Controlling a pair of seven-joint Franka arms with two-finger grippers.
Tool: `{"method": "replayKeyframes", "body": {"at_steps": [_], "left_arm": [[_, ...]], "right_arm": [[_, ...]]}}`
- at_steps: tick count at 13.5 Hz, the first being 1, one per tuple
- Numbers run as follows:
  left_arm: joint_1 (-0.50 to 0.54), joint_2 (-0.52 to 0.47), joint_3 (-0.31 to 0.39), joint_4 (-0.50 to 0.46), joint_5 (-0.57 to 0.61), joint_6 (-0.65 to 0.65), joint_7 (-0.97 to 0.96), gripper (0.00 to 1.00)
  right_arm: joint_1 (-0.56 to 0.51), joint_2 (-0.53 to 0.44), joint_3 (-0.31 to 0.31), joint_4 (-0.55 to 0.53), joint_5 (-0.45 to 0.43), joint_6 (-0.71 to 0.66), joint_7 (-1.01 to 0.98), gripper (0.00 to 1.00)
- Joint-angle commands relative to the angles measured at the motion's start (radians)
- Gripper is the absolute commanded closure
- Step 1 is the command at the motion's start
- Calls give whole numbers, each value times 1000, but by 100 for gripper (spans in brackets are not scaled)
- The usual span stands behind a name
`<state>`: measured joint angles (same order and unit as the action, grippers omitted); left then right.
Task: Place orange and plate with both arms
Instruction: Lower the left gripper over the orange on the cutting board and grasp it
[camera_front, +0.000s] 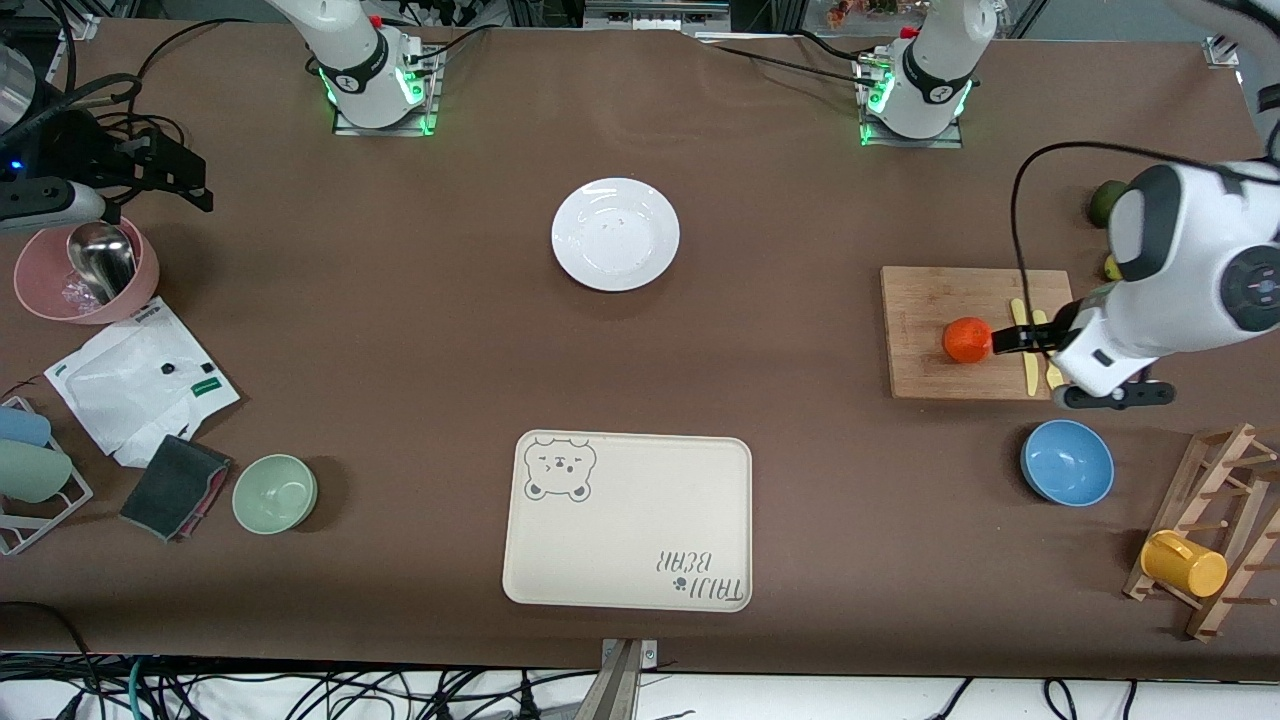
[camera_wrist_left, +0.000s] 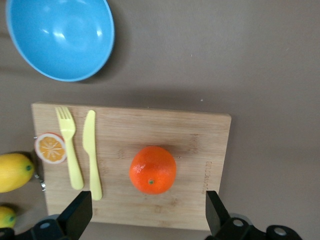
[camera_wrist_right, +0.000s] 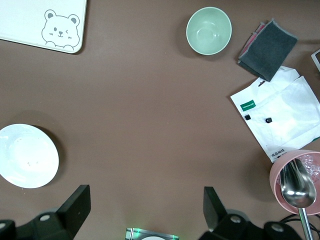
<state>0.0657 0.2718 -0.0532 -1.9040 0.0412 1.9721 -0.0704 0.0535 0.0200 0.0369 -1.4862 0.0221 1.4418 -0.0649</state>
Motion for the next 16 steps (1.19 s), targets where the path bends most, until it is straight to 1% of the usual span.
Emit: {"method": "replayKeyframes", "body": {"at_steps": [1, 3, 5, 7, 9, 12, 16], "left_arm": [[8, -39, -5, -147, 35, 143, 17, 0], [8, -37, -5, -217, 43, 220, 20, 0], [8, -31, -5, -295, 45, 336, 20, 0], [10, -13, -4, -310, 46, 376, 24, 0], [31, -5, -5, -308, 97, 387, 34, 0], [45, 24, -7, -326, 98, 444, 35, 0], [46, 32, -7, -339, 86, 447, 32, 0]], "right_arm": [[-1, -25, 0, -29, 13, 14, 0, 0], [-1, -26, 1, -29, 13, 14, 0, 0], [-1, -26, 1, -29, 13, 11, 0, 0], [-1, -26, 1, -31, 13, 11, -1, 0], [-1, -25, 1, -29, 13, 9, -1, 0], [-1, -26, 1, -29, 13, 11, 0, 0], [-1, -25, 1, -36, 13, 12, -1, 0]]}}
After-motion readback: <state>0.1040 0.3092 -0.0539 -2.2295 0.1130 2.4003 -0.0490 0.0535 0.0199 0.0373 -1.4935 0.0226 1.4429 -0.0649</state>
